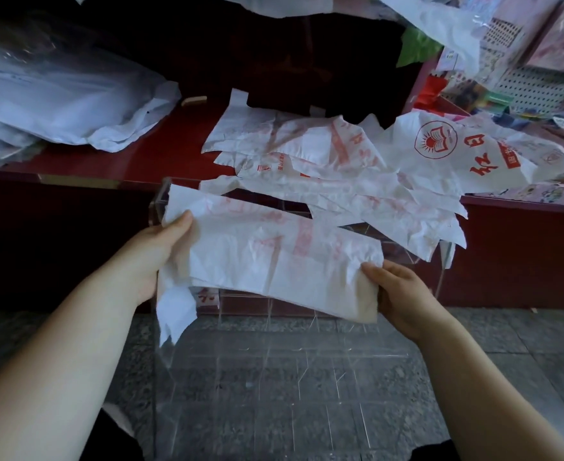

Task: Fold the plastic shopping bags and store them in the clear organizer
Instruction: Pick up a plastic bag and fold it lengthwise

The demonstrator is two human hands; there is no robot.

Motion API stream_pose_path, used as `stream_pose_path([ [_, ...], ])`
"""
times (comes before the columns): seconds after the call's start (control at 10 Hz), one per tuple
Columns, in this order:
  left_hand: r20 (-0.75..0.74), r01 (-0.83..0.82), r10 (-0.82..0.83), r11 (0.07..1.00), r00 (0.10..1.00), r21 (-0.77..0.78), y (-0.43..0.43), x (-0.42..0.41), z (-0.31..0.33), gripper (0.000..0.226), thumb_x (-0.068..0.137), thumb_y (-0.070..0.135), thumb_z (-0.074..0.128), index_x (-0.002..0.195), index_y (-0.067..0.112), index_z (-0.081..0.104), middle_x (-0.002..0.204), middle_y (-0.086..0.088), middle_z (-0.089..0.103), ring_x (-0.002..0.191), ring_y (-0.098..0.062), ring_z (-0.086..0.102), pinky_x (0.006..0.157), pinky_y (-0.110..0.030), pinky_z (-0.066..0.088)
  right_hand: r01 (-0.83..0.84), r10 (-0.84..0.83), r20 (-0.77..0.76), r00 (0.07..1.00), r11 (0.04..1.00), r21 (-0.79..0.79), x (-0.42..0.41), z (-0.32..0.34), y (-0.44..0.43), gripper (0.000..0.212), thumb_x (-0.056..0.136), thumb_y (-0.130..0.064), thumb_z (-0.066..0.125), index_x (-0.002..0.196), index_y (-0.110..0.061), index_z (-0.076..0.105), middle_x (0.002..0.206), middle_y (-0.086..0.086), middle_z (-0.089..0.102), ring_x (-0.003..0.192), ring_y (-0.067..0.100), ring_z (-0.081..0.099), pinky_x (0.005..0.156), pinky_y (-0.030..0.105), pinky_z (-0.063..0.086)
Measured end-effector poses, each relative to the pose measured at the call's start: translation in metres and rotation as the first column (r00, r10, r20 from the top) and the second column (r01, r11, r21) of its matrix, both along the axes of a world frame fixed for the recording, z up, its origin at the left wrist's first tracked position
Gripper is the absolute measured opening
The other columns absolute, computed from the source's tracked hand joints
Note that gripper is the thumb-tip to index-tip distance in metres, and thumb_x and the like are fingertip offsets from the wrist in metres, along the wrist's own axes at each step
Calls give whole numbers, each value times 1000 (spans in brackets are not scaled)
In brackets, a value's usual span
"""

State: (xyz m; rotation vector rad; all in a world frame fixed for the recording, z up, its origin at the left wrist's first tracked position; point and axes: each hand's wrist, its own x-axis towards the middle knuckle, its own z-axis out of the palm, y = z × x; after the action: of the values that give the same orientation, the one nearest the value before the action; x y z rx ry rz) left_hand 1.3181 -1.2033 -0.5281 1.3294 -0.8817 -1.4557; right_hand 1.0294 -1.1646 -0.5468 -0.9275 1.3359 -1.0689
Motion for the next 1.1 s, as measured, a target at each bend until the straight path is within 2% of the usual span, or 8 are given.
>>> stream_pose_path([
  [0.1, 153, 189, -192, 981, 969, 34, 5, 4, -1, 24, 75, 39, 64, 86, 18, 65, 83, 0, 70, 85, -14, 62, 94, -35, 44, 98, -98, 11, 995, 995, 10, -4, 0, 1, 23, 95, -15, 45, 80, -7, 61, 62, 3, 67, 51, 11, 64, 47, 21, 52],
  [0.3, 339, 266, -273, 962, 900, 68, 7, 2, -10, 13, 87, 21, 55, 83, 14, 64, 69, 8, 72, 74, -8, 63, 79, -21, 47, 167, -168, 5, 986, 980, 109, -13, -4, 3, 22, 93, -24, 49, 81, -9, 59, 63, 4, 66, 46, 8, 62, 43, 17, 49],
  [0.5, 339, 247, -254, 967, 906, 62, 7, -1, -5, 15, 87, 16, 54, 78, 12, 64, 57, 7, 69, 62, -14, 66, 53, -21, 49, 83, -87, 33, 996, 990, 111, -19, 0, 5, 17, 90, -6, 49, 76, -2, 57, 50, 3, 61, 38, 9, 55, 34, 17, 42],
  [0.7, 64, 228, -233, 971, 970, 71, 12, -2, -1, 15, 87, 5, 48, 82, 6, 62, 59, -1, 70, 49, -10, 65, 42, -16, 49, 100, -109, 180, 978, 993, 59, -30, 2, 11, 24, 95, -4, 37, 75, -4, 51, 43, -2, 54, 32, 6, 45, 29, 14, 31],
  [0.8, -31, 208, -208, 978, 978, 8, 12, 1, 1, 19, 72, 23, 75, 72, 7, 65, 46, -2, 60, 34, -8, 53, 35, -12, 40, 121, -128, 278, 952, 992, 42, -32, 0, 12, 27, 96, -4, 33, 78, -6, 54, 42, -2, 53, 31, 5, 43, 30, 13, 33],
  [0.9, -141, 227, -231, 973, 963, -45, 14, 3, 3, 57, 8, 41, 92, 56, 17, 72, 37, -5, 50, 29, -4, 43, 32, -11, 35, 111, -103, 367, 924, 994, 0, -31, -1, 12, 11, 80, -17, 66, 71, -13, 71, 49, -3, 58, 35, 3, 46, 33, 13, 37],
  [1.0, -283, 186, -195, 981, 939, -58, 11, 2, 0, 61, 0, 33, 92, 56, 17, 73, 41, 2, 50, 32, -2, 45, 32, -11, 36, 74, -41, 410, 911, 995, -64, -32, -3, 12, 38, 32, -29, 91, 65, -17, 76, 53, -4, 61, 38, 3, 50, 37, 14, 41],
  [1.1, -316, 140, -150, 989, 937, -53, 8, 4, -5, 63, -5, 32, 89, 53, 15, 72, 43, 2, 52, 36, -4, 50, 37, -12, 43, 85, -38, 433, 901, 992, -90, -32, -2, 14, 8, 61, -14, 68, 60, -17, 75, 52, -4, 62, 40, 3, 53, 38, 13, 42],
])
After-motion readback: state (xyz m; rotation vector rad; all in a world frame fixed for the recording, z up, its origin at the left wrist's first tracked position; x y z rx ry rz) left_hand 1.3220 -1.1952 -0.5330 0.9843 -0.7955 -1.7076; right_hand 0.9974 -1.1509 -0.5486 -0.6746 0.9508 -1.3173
